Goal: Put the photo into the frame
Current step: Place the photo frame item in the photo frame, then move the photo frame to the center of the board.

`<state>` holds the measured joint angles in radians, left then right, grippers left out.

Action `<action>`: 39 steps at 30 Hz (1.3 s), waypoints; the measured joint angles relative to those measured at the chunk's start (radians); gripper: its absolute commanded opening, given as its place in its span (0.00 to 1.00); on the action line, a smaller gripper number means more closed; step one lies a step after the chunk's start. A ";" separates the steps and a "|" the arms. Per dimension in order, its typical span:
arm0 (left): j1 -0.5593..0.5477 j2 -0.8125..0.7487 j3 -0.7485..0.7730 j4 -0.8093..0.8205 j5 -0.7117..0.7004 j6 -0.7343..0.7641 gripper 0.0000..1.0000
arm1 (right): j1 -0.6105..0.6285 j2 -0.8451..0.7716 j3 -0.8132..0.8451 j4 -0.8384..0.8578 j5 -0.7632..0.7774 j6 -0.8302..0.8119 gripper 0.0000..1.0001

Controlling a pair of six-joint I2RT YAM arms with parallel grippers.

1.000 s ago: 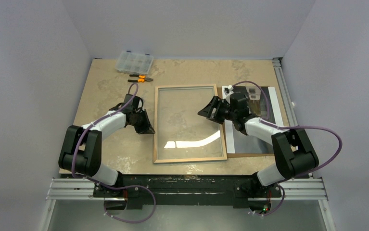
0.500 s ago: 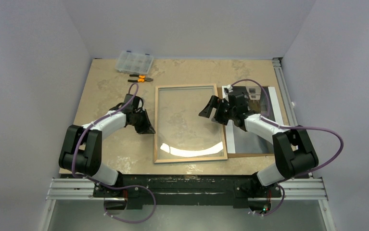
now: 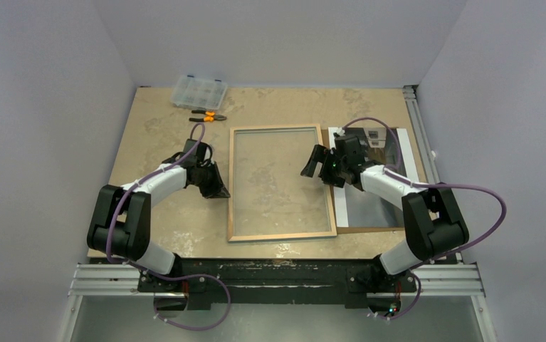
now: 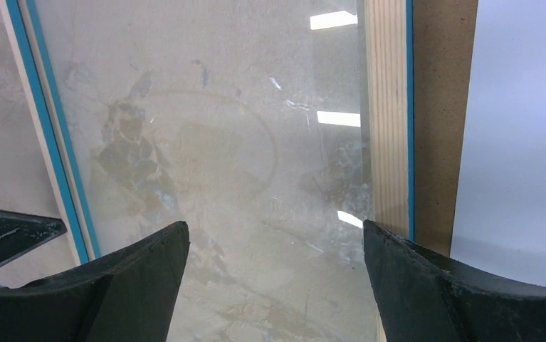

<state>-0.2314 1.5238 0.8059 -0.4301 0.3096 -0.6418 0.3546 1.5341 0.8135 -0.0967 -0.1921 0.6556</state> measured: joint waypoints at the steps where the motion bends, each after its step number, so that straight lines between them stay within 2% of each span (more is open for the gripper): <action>1: 0.000 0.000 0.000 0.000 0.000 0.000 0.00 | 0.000 -0.004 0.000 -0.002 0.008 -0.002 0.91; 16: 0.000 0.000 0.000 0.002 0.002 0.000 0.00 | -0.011 -0.086 0.007 -0.055 0.103 -0.044 0.91; 18: 0.000 -0.005 -0.002 0.003 0.001 0.000 0.08 | -0.039 -0.086 0.007 -0.058 0.091 -0.048 0.90; 23: -0.005 -0.053 -0.047 0.025 -0.010 0.008 0.45 | -0.114 -0.085 -0.006 -0.054 0.058 -0.063 0.83; 27: -0.010 -0.154 -0.081 0.018 0.005 0.008 0.65 | -0.115 -0.070 -0.024 -0.053 0.019 -0.081 0.79; 30: -0.011 -0.271 -0.082 0.027 0.023 0.000 0.73 | -0.113 -0.043 -0.031 -0.054 0.005 -0.093 0.77; 39: -0.011 -0.570 -0.043 0.021 0.082 -0.005 0.80 | -0.098 0.010 -0.031 -0.017 -0.040 -0.099 0.76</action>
<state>-0.2428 0.9535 0.7624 -0.4095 0.3916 -0.6472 0.2569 1.5436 0.7830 -0.1139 -0.2317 0.5568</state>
